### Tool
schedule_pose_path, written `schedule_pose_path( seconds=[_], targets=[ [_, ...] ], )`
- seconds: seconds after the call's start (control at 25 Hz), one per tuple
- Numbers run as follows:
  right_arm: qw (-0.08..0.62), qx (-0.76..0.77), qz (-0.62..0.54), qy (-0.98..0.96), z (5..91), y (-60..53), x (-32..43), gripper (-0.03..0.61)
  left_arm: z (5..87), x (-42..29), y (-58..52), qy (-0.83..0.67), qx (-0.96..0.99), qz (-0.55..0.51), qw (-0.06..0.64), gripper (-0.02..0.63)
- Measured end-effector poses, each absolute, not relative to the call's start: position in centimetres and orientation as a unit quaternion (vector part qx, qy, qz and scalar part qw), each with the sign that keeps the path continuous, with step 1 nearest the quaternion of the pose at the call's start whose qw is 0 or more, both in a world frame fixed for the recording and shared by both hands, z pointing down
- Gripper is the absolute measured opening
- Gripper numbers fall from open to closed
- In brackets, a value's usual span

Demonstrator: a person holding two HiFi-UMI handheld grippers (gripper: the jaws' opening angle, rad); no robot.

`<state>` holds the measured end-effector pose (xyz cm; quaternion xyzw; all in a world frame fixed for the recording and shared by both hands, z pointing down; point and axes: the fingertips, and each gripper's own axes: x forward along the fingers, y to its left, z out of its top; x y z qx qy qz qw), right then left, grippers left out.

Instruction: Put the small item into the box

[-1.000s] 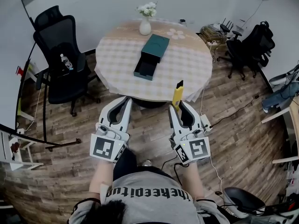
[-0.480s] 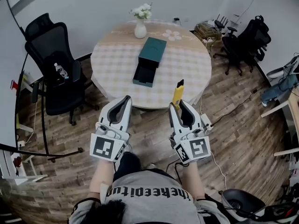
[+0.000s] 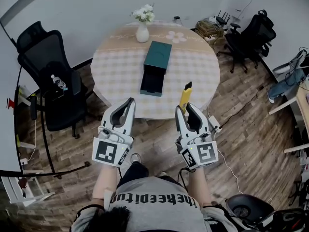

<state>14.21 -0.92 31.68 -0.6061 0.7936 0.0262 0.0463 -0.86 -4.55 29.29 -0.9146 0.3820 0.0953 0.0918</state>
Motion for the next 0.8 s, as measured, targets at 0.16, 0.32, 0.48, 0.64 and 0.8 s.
schedule_pose_path(
  seconds=[0.16, 0.32, 0.48, 0.64, 0.8],
  targets=[
    [0.046, -0.617, 0.025, 0.785, 31.8, -2.4, 13.1, 0.120, 29.5, -2.0, -6.4, 0.371, -0.919, 0.096, 0.089, 0.017],
    [0.045, -0.625, 0.025, 0.779, 31.9, -3.6, 12.2, 0.120, 29.6, -2.8, -7.9, 0.362, -0.923, 0.098, 0.087, 0.017],
    [0.045, -0.634, 0.025, 0.772, 32.0, -4.6, 11.1, 0.120, 29.7, -3.8, -9.3, 0.351, -0.927, 0.102, 0.085, 0.017],
    [0.047, -0.643, 0.027, 0.764, 32.1, -5.1, 10.2, 0.120, 29.9, -4.6, -10.1, 0.341, -0.930, 0.105, 0.085, 0.017],
    [0.047, -0.651, 0.030, 0.757, 32.0, -5.5, 9.6, 0.120, 29.8, -5.4, -10.8, 0.334, -0.932, 0.109, 0.085, 0.017]
  ],
)
